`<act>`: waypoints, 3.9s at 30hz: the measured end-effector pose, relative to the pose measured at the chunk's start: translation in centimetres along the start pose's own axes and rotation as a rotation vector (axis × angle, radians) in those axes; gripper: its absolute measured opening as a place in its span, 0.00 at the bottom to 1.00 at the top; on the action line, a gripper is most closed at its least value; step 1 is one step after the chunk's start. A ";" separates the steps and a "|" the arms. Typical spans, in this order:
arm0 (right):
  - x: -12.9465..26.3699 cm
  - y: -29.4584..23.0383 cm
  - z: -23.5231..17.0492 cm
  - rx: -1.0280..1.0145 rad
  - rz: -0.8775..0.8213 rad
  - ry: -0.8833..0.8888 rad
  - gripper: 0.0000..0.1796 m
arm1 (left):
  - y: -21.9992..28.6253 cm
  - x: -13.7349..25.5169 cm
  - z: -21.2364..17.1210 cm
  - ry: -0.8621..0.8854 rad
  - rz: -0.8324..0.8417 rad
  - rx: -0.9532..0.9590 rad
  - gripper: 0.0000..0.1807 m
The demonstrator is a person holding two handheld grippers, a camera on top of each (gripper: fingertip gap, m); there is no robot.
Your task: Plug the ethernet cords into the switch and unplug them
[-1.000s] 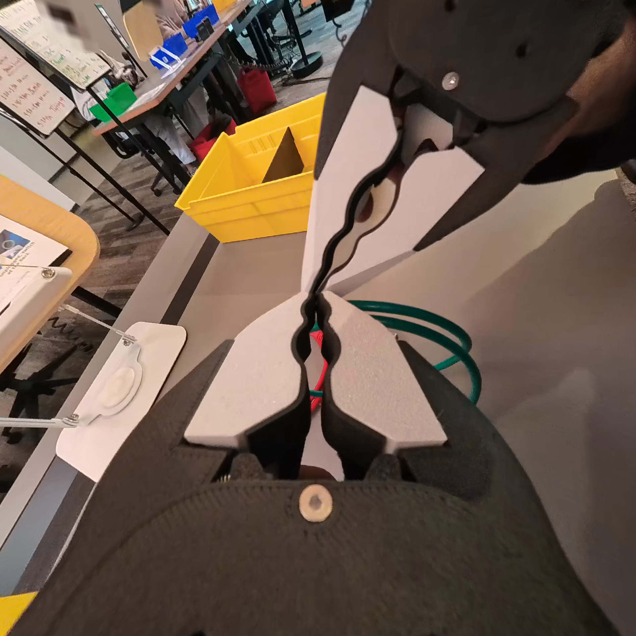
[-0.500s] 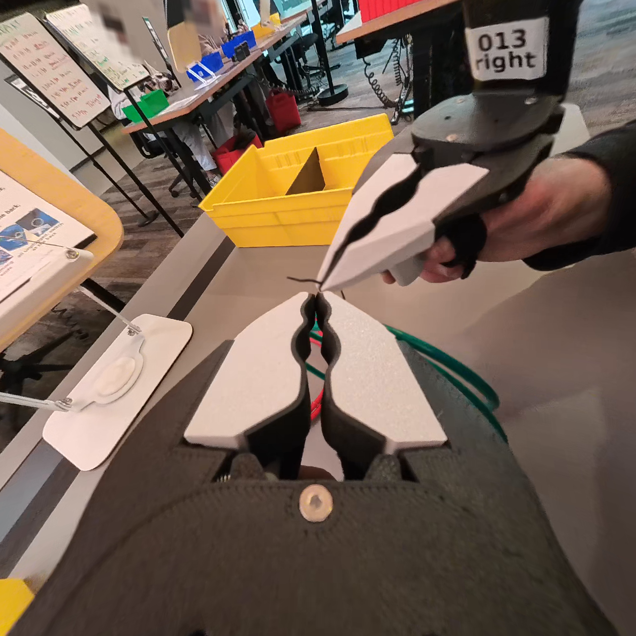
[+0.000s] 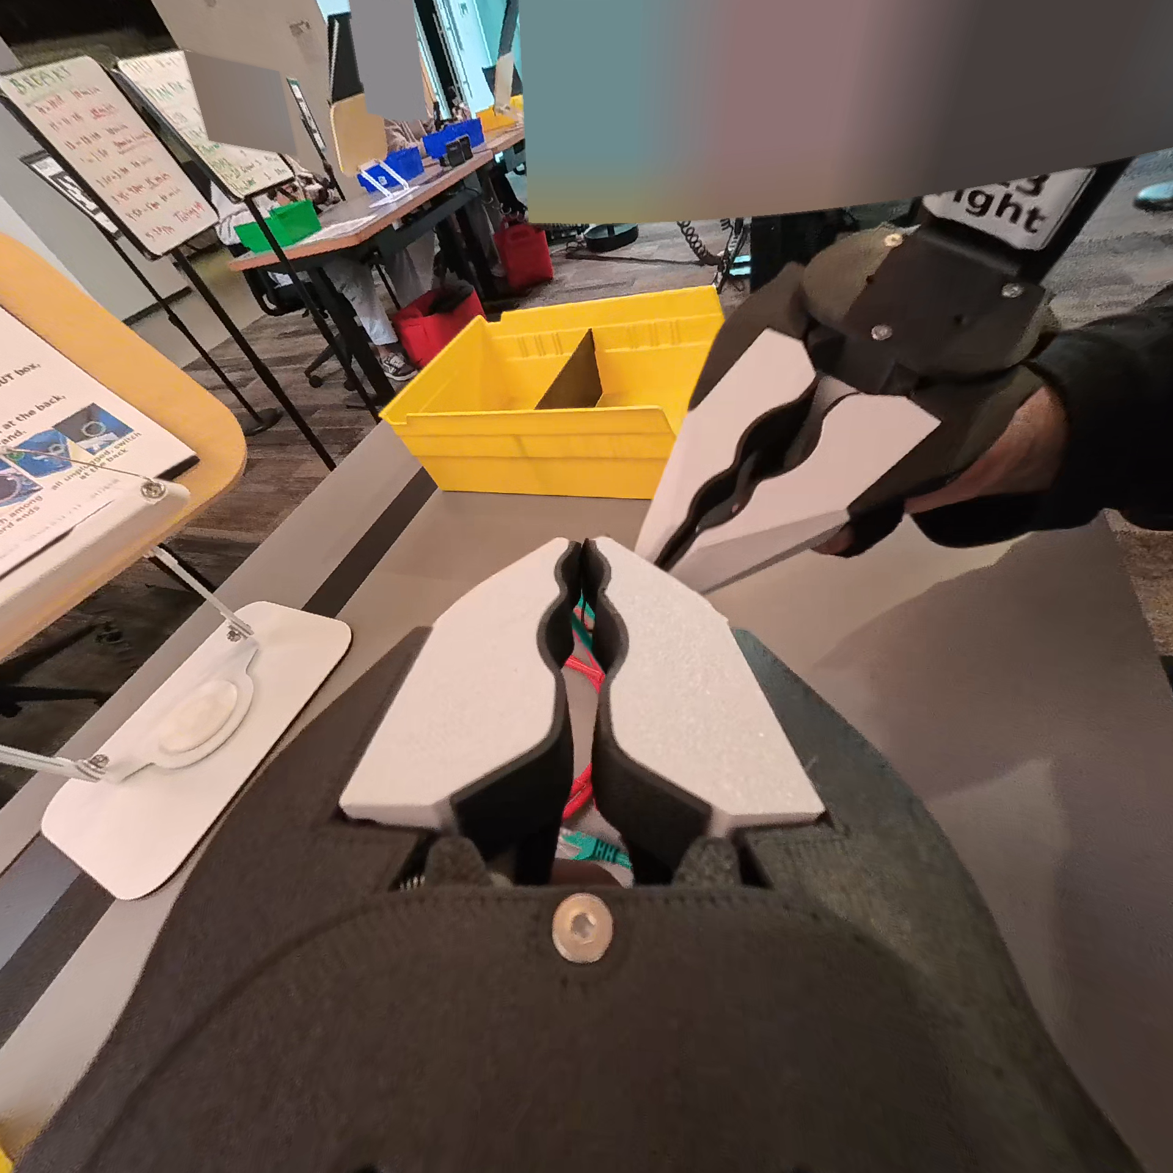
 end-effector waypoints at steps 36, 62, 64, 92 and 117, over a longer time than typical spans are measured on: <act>-0.1 1.7 -0.2 -0.202 0.086 0.063 0.00 | -0.2 -0.5 0.6 0.023 -0.074 0.066 0.02; -1.1 1.5 -1.5 -0.279 0.170 0.069 0.06 | -1.0 0.0 -1.9 0.014 -0.068 0.145 0.02; -1.1 1.3 -1.5 -0.284 0.189 0.078 0.09 | -1.0 0.0 -1.9 0.007 -0.067 0.144 0.02; -2.3 0.5 -1.5 -0.312 0.313 0.069 0.00 | -1.6 -0.4 -2.1 0.012 -0.062 0.175 0.13; -4.5 -5.7 -1.9 -0.463 0.532 -0.151 0.31 | 0.3 4.0 -9.2 0.015 0.000 0.735 0.26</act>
Point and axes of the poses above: each gripper's, where its closed fingertips meet, x back along the fingers, z out of its top, y = z × x across the jaws, the point moved 6 cm from there along x, back along the fingers, and after that the axes turned 5 degrees about -y, right-handed, at the moved point
